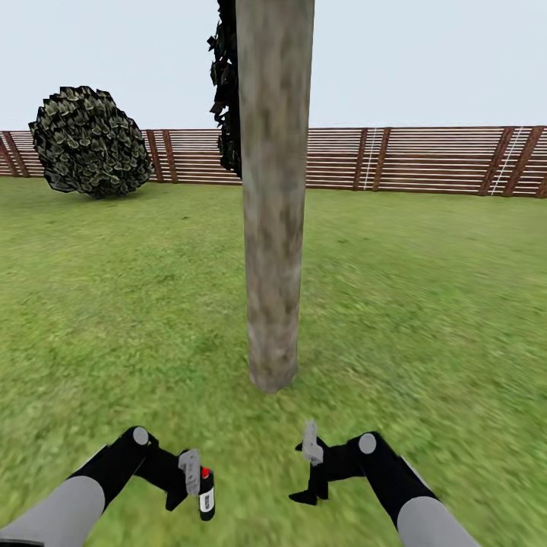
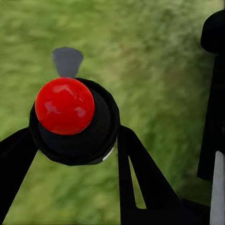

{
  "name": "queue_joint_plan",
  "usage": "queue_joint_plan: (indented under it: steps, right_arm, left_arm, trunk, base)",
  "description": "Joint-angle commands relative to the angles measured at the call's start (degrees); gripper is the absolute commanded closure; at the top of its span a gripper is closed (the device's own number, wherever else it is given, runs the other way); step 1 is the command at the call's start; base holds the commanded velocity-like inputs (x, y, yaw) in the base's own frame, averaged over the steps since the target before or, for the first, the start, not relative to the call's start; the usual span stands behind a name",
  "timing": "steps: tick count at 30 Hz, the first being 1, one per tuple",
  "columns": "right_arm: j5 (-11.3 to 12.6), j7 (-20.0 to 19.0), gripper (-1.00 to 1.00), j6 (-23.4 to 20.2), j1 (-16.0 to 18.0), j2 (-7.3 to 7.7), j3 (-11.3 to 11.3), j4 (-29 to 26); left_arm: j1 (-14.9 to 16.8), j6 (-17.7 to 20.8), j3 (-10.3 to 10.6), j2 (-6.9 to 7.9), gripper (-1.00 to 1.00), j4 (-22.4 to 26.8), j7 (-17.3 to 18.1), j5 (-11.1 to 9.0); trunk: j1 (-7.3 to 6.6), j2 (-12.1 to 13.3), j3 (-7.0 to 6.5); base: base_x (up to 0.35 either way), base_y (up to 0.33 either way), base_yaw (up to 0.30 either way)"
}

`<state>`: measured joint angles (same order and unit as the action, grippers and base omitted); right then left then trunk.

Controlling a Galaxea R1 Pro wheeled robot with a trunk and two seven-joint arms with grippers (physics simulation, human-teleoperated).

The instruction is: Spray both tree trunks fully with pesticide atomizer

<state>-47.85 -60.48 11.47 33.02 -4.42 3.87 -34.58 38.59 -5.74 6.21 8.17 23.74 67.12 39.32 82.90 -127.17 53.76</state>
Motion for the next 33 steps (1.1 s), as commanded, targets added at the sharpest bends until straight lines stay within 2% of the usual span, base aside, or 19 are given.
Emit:
queue_joint_plan:
  steps: [1, 2, 4, 5, 9, 14, 17, 20, 24, 29, 33]
  right_arm:
    - [-0.41, -0.12, -1.00, -2.56, 0.03, -0.87, 0.43, -2.03]
    - [-0.30, -0.18, -1.00, -5.15, 0.03, -1.29, 0.44, -5.63]
    - [-0.26, -0.22, -1.00, -5.87, 0.03, -1.38, 0.42, -6.30]
    - [-0.25, -0.25, 1.00, -6.03, 0.03, -1.41, 0.43, -6.50]
    - [-0.23, -0.38, 1.00, -6.20, 0.10, -1.46, 0.41, -7.66]
    - [-0.19, -0.55, 1.00, -6.26, 0.12, -1.52, 0.36, -7.95]
    - [-0.15, -0.63, 1.00, -6.28, 0.12, -1.62, 0.32, -7.68]
    - [-0.26, -0.81, 1.00, -6.35, 0.12, -3.16, 0.27, -7.46]
    - [-0.29, -0.85, 1.00, -6.37, 0.27, -3.93, 0.27, -7.49]
    - [-0.24, -0.86, 1.00, -6.37, 0.82, -4.08, 0.26, -7.52]
    - [-0.23, -0.86, 1.00, -6.37, 0.89, -4.10, 0.26, -7.52]
  left_arm:
    - [-0.05, -0.65, 0.25, -0.58, 1.00, 0.13, 0.03, 0.58]
    - [-0.04, -0.65, 0.34, -1.37, 1.00, 0.19, 0.03, 0.74]
    - [-0.02, -0.67, 0.36, -1.81, 1.00, 0.22, 0.03, 0.75]
    - [-0.01, -0.70, 0.37, -2.09, 1.00, 0.23, 0.03, 0.75]
    - [0.03, -0.88, 0.38, -3.07, 1.00, 0.25, 0.06, 0.76]
    - [0.08, -1.22, 0.38, -3.56, 1.00, 0.28, 0.08, 0.71]
    - [0.08, -1.28, 0.42, -4.62, 1.00, 0.32, 0.05, 0.89]
    - [0.14, -1.29, 0.67, -6.05, 1.00, 0.34, -0.14, 1.57]
    - [0.17, -1.29, 1.03, -7.45, 1.00, 0.68, -0.29, 1.83]
    - [0.13, -1.08, 2.93, -8.04, 1.00, 1.83, -0.49, 1.89]
    - [0.22, -0.79, 3.34, -8.18, 1.00, 2.05, -2.19, 1.82]
  trunk:
    - [-0.01, -0.02, 0.05]
    - [-0.01, -0.02, 0.05]
    - [-0.01, -0.02, 0.05]
    - [-0.01, -0.02, 0.05]
    - [-0.01, -0.02, 0.05]
    - [-0.01, -0.02, 0.05]
    - [-0.01, -0.02, 0.05]
    - [-0.01, -0.02, 0.05]
    - [-0.01, -0.02, 0.05]
    - [-0.01, -0.02, 0.05]
    - [-0.01, -0.02, 0.05]
  base:
    - [0.000, 0.000, 0.000]
    - [0.000, 0.000, 0.000]
    - [0.000, 0.000, 0.000]
    - [0.000, 0.000, 0.000]
    - [0.000, 0.000, 0.000]
    - [0.000, 0.000, 0.000]
    - [0.000, 0.000, 0.000]
    - [0.000, 0.000, 0.000]
    - [0.000, 0.000, 0.000]
    - [0.000, 0.000, 0.000]
    - [0.000, 0.000, 0.000]
